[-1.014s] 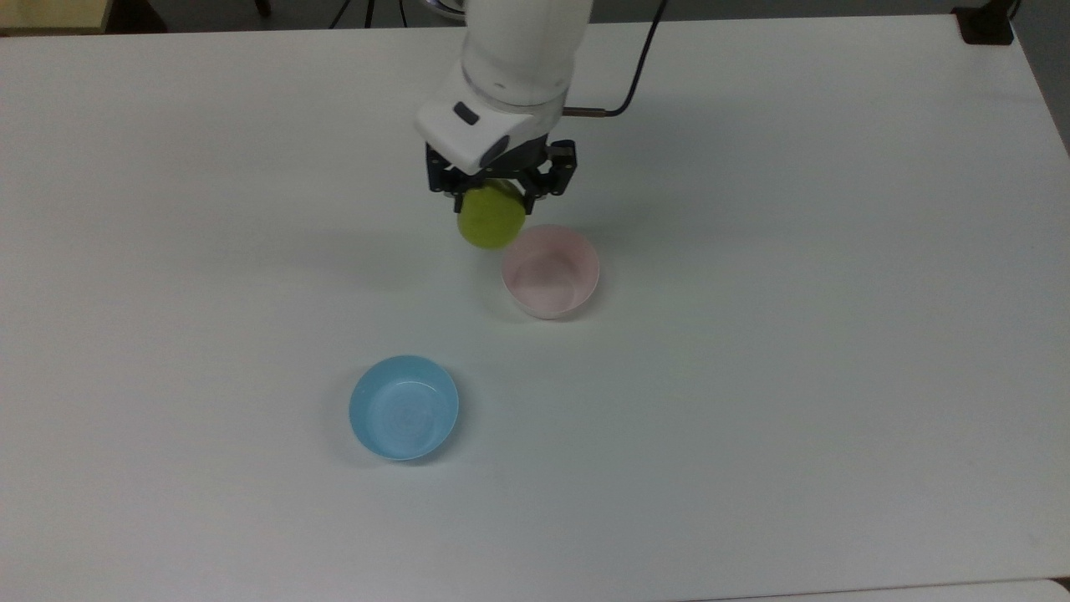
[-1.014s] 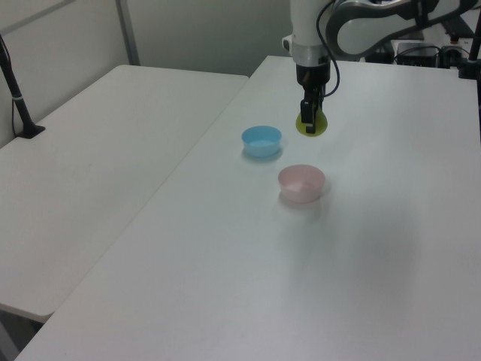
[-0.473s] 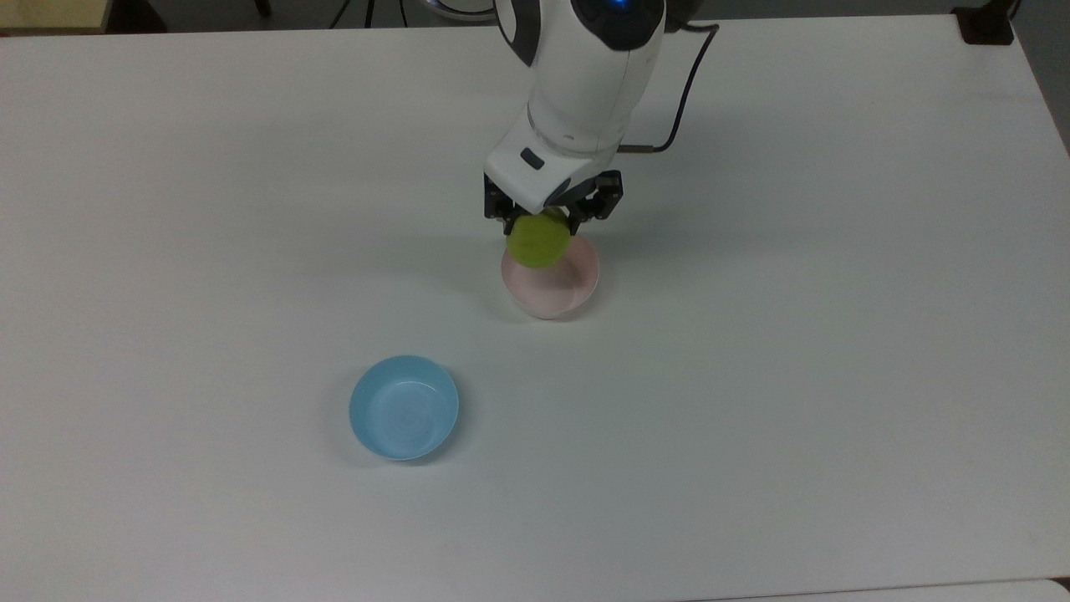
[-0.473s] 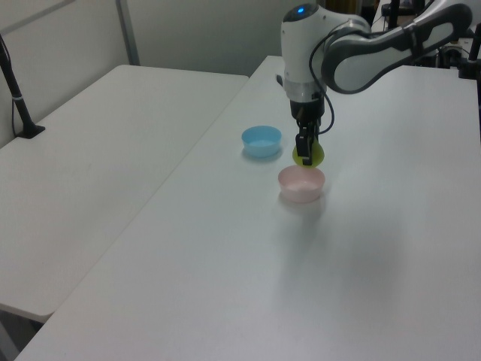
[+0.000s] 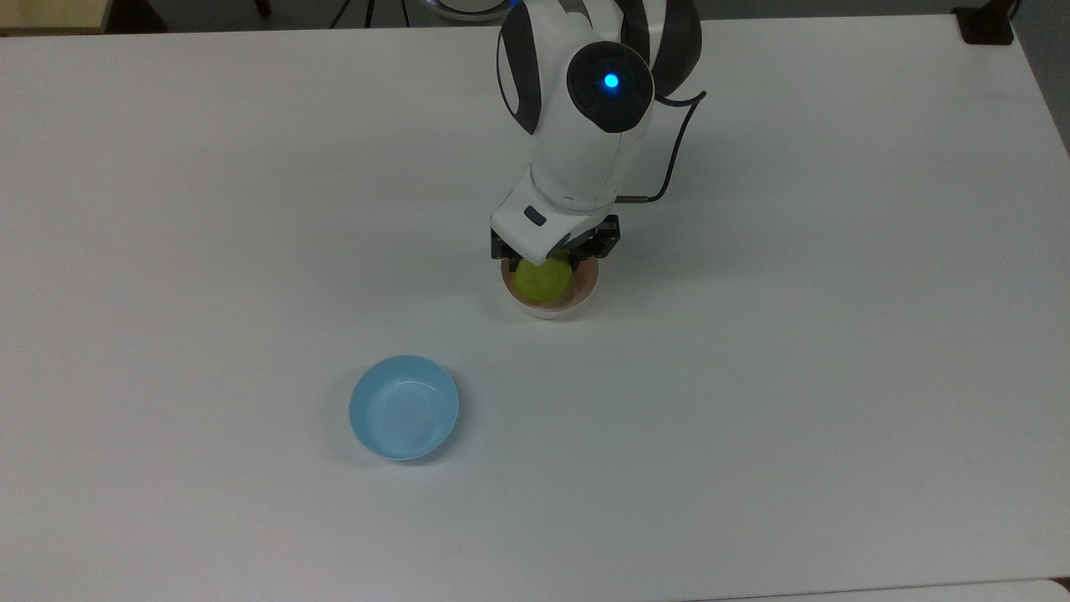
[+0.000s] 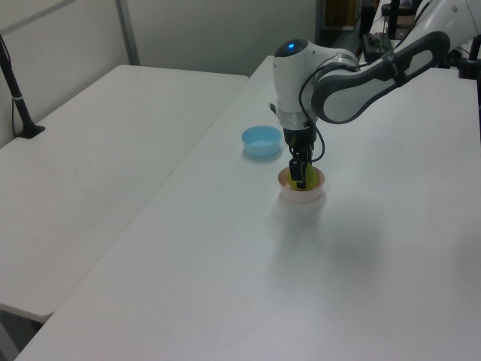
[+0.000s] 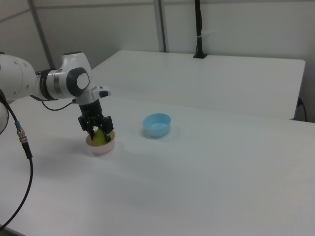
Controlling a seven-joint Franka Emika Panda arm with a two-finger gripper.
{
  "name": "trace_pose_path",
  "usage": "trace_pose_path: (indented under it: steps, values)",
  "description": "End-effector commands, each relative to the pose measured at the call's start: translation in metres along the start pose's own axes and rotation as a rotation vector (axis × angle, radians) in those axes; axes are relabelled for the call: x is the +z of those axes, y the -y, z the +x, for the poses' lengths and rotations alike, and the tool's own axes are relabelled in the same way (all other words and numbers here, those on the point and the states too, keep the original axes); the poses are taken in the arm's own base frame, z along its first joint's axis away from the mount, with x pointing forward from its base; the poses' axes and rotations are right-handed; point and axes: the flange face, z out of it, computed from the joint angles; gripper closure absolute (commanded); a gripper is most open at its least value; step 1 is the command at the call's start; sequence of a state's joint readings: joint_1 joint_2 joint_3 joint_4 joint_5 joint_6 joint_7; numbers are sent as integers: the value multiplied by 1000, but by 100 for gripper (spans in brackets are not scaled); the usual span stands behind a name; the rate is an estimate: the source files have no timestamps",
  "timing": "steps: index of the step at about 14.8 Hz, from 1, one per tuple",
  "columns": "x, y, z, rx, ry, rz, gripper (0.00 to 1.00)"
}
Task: Place the pear in the bowl
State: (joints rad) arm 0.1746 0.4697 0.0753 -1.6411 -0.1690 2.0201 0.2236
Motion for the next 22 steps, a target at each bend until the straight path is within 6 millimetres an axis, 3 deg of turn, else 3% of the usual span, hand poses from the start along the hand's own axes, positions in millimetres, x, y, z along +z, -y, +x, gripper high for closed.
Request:
trace_pose_path:
  steps: [1,2,3,9,11,14,17,19,22]
  values:
    - [-12,-1,-2,19,-23,-6,22]
    - [-22,-3,-4,22,-26,-8,5]
    - [-35,-5,-9,24,-22,-11,0]
    - [-84,-15,-22,28,-36,-17,0]
    - [-118,-26,-33,37,-60,-17,0]
    - [-172,-54,-64,28,-56,-28,0]
    - [-209,-85,-89,43,-60,15,0]
    - [-227,-103,-105,74,-55,51,0]
    - [-238,-113,-119,90,-30,50,0]
